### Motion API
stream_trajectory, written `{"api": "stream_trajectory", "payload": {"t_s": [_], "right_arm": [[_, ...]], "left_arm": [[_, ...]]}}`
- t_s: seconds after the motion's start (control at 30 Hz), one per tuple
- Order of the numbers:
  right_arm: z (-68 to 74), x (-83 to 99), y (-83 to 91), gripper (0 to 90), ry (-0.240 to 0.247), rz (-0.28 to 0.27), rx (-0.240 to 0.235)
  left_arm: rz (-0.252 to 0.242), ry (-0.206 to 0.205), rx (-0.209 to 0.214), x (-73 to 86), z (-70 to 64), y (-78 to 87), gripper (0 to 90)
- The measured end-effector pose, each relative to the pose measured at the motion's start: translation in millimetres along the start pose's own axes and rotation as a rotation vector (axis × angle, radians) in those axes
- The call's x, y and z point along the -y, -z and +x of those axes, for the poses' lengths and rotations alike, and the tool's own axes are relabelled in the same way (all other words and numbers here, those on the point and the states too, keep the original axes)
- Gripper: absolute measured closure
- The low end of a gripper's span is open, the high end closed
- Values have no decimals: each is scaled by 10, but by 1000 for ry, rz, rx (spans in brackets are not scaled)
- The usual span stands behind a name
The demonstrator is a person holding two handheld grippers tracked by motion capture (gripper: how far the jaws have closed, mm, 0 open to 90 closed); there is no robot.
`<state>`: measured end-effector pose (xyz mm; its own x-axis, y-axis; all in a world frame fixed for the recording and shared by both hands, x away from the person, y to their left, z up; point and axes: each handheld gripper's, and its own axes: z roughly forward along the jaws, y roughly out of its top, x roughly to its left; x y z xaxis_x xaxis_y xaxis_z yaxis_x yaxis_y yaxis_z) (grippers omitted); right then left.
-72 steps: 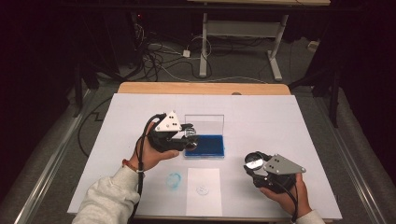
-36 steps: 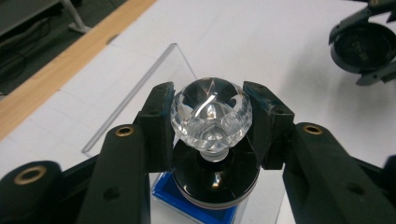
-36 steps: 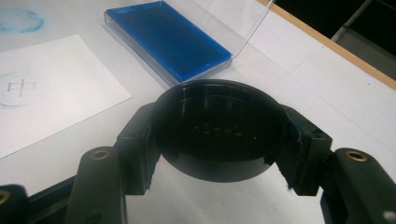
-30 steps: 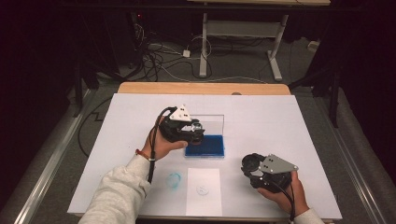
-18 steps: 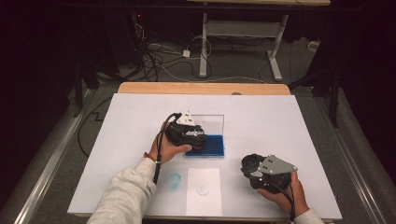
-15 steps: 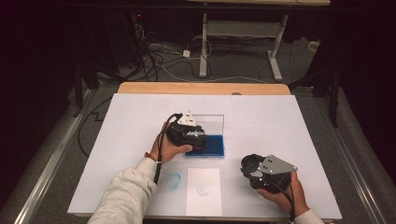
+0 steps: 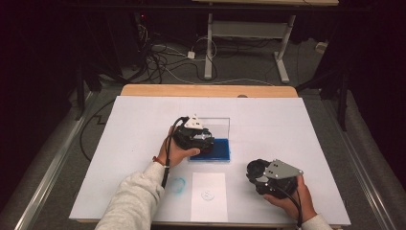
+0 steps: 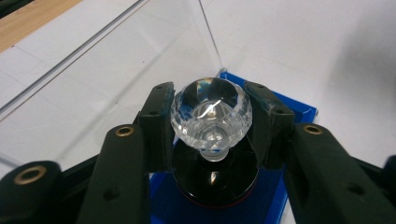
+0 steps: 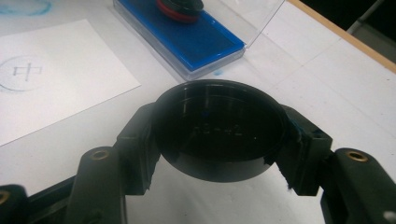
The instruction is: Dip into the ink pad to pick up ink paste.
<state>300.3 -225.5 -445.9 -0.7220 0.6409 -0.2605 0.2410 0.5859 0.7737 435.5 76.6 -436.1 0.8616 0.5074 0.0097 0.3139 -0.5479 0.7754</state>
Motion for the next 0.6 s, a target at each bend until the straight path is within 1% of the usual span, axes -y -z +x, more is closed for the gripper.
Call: {"api": "stream_trajectory", "payload": {"t_s": [0.03,0.13,0.17,0.3,0.43,0.47,0.5,0.6], "right_arm": [[-5,3,-3,390,-8,1,-3],[-11,8,-6,390,-10,4,-7],[-13,10,-7,390,-10,5,-7],[-12,11,-2,390,-6,7,-6],[-17,10,9,390,-10,4,2],[-18,10,10,390,-8,6,3],[-16,10,9,390,-8,7,2],[-4,11,5,389,-3,13,0]], "left_arm": [[-15,10,7,0,1,-16,547],[-14,12,16,5,-5,-41,547],[-16,14,14,3,-9,-44,547],[4,8,14,-3,-16,-33,546],[11,21,14,3,-5,-4,547],[14,42,25,9,-21,-1,546],[10,18,16,12,-12,-5,546],[5,16,21,34,-39,-8,545]]}}
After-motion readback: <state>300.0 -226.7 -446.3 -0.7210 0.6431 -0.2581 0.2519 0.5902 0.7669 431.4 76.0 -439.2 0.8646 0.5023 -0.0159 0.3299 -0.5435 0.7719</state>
